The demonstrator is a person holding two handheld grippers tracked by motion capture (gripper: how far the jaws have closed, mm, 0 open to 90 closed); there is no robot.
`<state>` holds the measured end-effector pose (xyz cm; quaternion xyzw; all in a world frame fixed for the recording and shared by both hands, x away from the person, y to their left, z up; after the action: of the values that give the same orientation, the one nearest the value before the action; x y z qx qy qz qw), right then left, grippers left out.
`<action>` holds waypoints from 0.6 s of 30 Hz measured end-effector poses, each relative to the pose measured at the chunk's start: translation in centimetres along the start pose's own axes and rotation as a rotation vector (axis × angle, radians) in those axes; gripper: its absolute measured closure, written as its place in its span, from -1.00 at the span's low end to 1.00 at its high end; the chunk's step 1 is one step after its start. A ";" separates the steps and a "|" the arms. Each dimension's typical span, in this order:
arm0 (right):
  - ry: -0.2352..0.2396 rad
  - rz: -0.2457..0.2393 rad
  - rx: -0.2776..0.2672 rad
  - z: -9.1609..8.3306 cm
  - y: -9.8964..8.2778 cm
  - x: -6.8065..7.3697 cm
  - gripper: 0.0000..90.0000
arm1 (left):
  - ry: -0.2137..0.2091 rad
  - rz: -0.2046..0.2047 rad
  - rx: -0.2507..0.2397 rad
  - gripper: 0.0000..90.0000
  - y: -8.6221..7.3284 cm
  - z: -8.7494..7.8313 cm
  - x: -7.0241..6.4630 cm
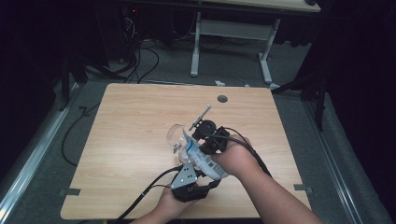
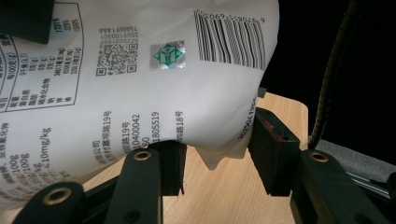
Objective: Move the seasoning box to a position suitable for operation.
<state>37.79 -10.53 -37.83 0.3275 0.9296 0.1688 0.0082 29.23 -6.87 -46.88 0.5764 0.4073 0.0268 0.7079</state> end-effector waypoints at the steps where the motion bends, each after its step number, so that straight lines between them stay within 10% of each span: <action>1: 0.000 -0.002 0.000 0.0 0.0 0.0 1.00 | 0.000 0.000 0.000 0.30 0.0 0.0 0.0; 18: -0.003 -0.004 -0.001 0.0 0.1 0.0 1.00 | -0.005 0.001 -0.005 0.30 0.1 -0.1 -0.1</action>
<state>37.86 -10.43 -37.83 0.3260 0.9302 0.1685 0.0100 29.19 -6.78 -46.74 0.5751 0.4051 0.0267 0.7103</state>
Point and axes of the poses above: each handheld gripper's, and its own axes: z roughly forward along the jaws, y roughly out of its top, x roughly to its left, the point moved 4 cm from there along z, roughly forward along the jaws, and after that the axes turned 12 degrees about y, right-handed, at the moved point
